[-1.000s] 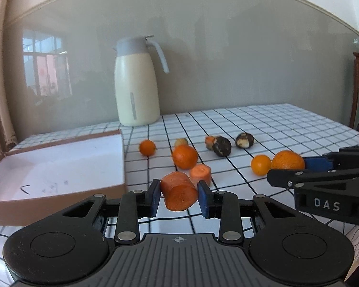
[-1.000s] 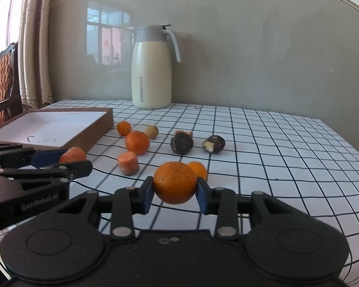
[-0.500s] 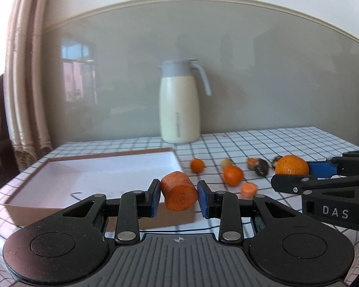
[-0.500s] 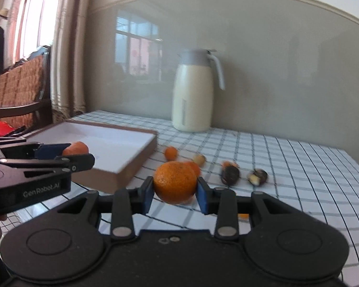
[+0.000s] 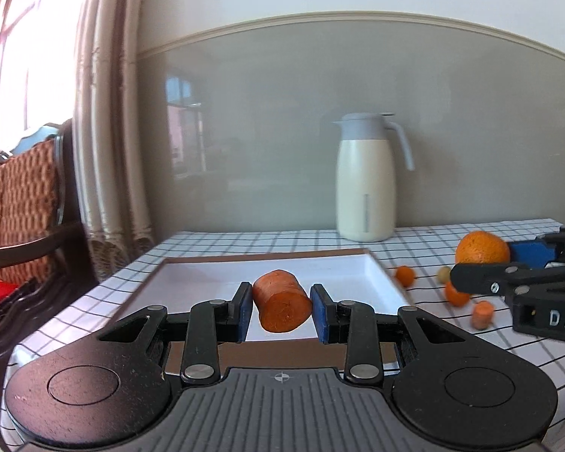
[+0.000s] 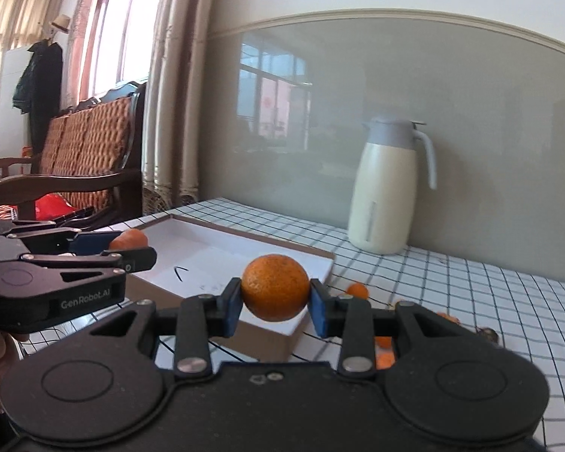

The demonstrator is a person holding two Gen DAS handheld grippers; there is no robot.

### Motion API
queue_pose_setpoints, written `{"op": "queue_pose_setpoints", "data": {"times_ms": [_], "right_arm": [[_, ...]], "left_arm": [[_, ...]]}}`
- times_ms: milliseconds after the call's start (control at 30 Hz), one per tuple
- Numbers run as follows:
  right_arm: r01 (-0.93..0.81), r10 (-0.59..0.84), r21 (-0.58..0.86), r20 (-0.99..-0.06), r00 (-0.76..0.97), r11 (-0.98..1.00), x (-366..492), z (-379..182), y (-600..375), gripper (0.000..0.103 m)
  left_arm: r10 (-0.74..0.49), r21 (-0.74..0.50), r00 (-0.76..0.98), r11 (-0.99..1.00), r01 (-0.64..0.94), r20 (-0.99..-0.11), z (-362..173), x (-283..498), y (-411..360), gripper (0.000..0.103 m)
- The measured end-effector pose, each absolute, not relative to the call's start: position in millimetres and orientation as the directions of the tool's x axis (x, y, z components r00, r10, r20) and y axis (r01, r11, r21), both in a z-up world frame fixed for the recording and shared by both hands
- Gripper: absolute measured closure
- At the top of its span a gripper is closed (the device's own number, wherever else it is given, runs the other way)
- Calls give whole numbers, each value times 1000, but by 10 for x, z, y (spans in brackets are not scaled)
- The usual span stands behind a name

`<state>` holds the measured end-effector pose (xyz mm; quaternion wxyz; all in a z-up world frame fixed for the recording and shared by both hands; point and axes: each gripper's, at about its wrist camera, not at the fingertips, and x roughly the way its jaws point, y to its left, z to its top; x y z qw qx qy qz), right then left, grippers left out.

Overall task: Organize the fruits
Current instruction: 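Carry the carrot chunk in the left tool and mandarin in the right tool over the tray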

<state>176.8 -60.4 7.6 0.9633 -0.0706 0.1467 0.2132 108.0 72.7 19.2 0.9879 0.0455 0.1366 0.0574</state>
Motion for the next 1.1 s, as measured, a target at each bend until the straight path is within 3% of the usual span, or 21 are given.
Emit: {"op": "queue_pose_setpoints", "data": {"times_ms": [567, 1100], "right_arm": [[-475, 429, -108, -291, 855, 873, 2070, 197, -255, 75], [-451, 406, -57, -347, 845, 891, 2780, 87, -156, 75]], "left_arm": [[207, 74, 947, 978, -194, -247, 284, 1239, 1233, 70], [294, 26, 909, 954, -300, -295, 149, 1772, 1709, 70]]}}
